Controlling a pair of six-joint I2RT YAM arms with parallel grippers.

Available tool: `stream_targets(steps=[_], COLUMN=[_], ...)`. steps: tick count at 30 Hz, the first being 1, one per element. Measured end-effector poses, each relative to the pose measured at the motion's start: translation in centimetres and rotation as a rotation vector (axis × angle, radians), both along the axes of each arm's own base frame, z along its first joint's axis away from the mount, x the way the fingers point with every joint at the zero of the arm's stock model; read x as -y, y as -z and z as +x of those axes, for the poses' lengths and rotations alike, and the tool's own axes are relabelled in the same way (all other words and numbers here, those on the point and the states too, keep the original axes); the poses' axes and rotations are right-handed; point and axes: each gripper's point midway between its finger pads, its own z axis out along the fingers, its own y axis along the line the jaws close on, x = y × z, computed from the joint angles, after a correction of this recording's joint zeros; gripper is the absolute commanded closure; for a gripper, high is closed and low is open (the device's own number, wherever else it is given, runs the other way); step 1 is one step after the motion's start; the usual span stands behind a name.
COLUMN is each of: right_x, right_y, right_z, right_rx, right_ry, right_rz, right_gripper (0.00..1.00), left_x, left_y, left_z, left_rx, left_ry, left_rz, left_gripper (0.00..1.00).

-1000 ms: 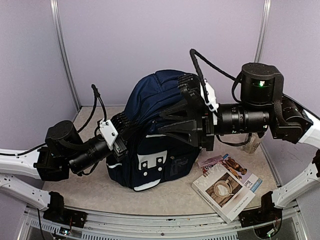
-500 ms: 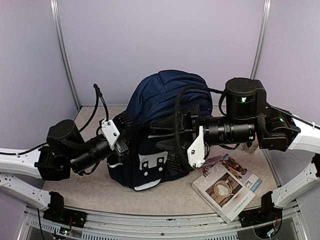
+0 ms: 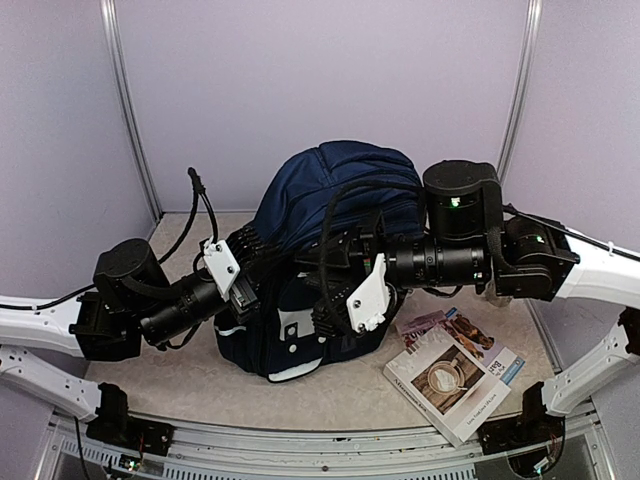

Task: Pack the student bag
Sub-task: Grab the upper front pocket of the student bag.

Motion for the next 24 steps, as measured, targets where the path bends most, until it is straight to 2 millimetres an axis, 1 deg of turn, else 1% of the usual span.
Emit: stream_targets(steps=[4, 6, 11, 18, 24], right_x=[0.2, 0.3, 0.3, 0.4, 0.6], right_y=[0.1, 0.1, 0.1, -0.2, -0.5], right_z=[1.0, 1.3, 1.4, 1.1, 1.3], right_rx=[0.008, 0.010, 0.011, -0.006, -0.066], right_ry=[0.030, 0.040, 0.041, 0.026, 0.043], right_rz=[-0.003, -0.004, -0.005, -0.004, 0.026], right_gripper=[0.79, 0.83, 1.00, 1.00, 1.00], left_x=[0.1, 0.1, 0.1, 0.2, 0.0], left_y=[0.0, 0.0, 0.0, 0.1, 0.0], left_z=[-0.1, -0.1, -0.1, -0.2, 0.1], left_rx=[0.001, 0.001, 0.001, 0.000, -0.007], left_ry=[0.006, 0.008, 0.009, 0.014, 0.006], left_rz=[0.001, 0.001, 0.002, 0.004, -0.003], left_gripper=[1.00, 1.00, 1.00, 1.00, 1.00])
